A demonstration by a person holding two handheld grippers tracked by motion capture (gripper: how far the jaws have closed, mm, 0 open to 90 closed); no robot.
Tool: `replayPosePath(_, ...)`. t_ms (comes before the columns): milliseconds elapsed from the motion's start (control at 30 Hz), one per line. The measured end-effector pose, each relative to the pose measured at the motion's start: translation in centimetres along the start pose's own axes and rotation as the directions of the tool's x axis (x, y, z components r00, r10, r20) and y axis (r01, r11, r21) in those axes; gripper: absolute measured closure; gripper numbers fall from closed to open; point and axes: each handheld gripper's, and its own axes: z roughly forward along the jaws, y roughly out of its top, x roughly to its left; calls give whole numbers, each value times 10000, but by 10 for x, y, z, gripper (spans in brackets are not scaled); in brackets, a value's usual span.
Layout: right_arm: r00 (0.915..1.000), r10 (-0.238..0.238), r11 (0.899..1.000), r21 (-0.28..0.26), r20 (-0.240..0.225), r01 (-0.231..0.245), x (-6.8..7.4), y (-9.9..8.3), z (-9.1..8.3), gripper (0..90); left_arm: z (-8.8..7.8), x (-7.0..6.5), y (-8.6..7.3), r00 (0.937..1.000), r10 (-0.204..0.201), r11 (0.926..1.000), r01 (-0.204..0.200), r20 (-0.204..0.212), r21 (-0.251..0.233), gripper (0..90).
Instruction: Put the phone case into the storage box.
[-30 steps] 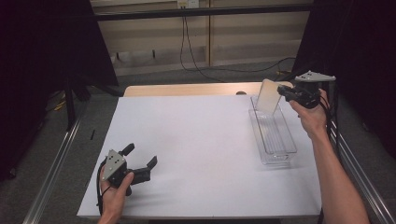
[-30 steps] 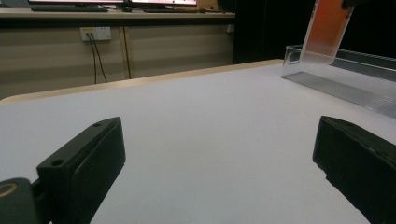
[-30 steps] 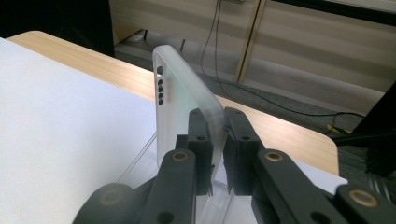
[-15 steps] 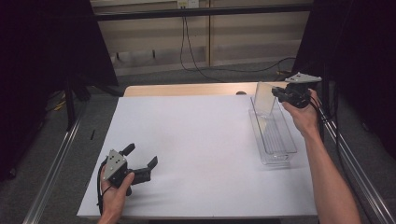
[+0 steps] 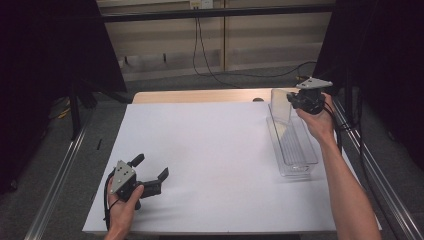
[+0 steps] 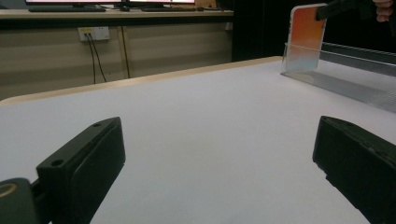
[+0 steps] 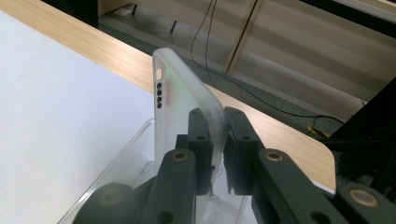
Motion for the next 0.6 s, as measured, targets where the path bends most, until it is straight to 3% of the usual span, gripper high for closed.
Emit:
replayPosePath(100,10000,70,10000,3,-66,-70,-1,0,0,825,1,-1,0,10000,-30,10000,30,3,5,24)
replayPosePath(267,9992,257,9985,496,-309,-241,-11,-1,-2,824,2,-2,0,9999,87,9999,-87,74,61,24)
replayPosePath(433,9993,-111,9918,1272,-351,155,-15,4,-2,820,5,-3,1,9998,118,9999,-119,148,68,24)
replayPosePath(600,9974,-715,9864,1486,-14,709,-14,6,2,809,5,-4,0,9996,211,9997,-213,204,86,24)
